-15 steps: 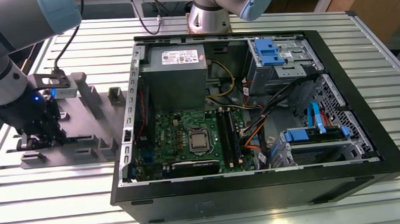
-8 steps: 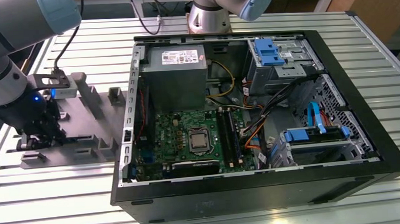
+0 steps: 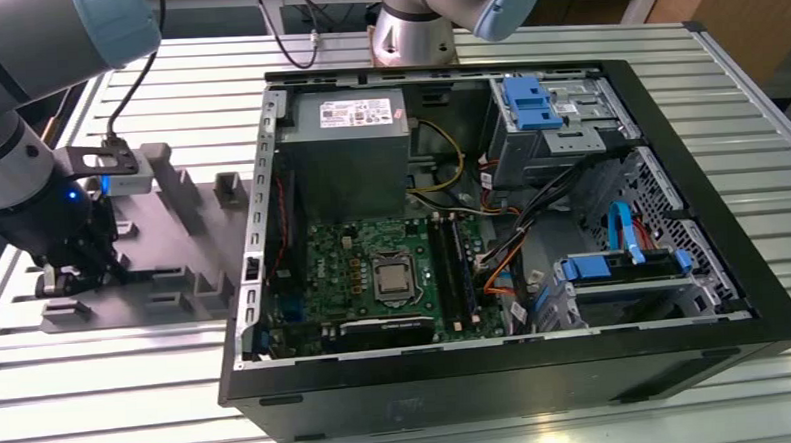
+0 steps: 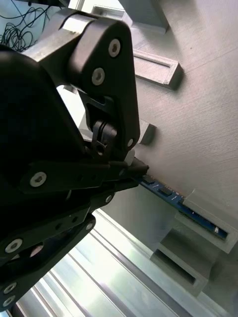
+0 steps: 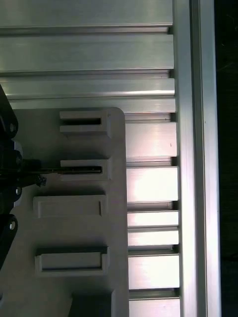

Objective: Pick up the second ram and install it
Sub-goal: 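Pick up the second ram and move it above second insertion slot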

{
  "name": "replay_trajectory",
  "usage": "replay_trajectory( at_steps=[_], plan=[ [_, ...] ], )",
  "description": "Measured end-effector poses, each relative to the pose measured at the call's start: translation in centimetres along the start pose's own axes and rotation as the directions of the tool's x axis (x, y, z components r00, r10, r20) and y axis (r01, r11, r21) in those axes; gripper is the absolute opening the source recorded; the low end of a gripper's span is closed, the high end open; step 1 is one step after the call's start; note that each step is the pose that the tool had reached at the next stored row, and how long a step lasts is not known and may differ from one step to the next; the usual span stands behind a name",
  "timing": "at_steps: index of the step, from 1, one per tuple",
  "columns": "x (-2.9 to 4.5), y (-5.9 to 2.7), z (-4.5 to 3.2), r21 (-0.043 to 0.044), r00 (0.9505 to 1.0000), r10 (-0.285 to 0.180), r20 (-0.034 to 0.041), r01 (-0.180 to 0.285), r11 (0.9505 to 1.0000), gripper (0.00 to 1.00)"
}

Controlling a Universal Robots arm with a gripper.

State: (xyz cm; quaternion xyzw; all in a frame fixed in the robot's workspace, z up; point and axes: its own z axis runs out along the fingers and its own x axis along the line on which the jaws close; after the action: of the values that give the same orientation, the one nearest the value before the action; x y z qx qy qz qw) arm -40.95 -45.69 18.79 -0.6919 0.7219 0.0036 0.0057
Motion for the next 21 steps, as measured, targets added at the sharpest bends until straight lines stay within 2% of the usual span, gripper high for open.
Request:
replay_trajectory(
  at_steps=[2,5,11,21],
  plan=[
    [0.00,0.00,0.01,0.0000,1.0000,0.000,-0.0013,0.000,1.0000,0.14],
    [0.00,0.00,0.02,0.0004,1.0000,0.000,-0.0048,0.000,1.0000,0.14],
    [0.07,0.00,0.05,0.0003,0.9997,-0.016,-0.0178,0.016,0.9999,0.14],
    [0.06,-0.01,-0.02,0.0009,0.9997,-0.019,-0.0181,0.019,0.9998,0.14]
  ],
)
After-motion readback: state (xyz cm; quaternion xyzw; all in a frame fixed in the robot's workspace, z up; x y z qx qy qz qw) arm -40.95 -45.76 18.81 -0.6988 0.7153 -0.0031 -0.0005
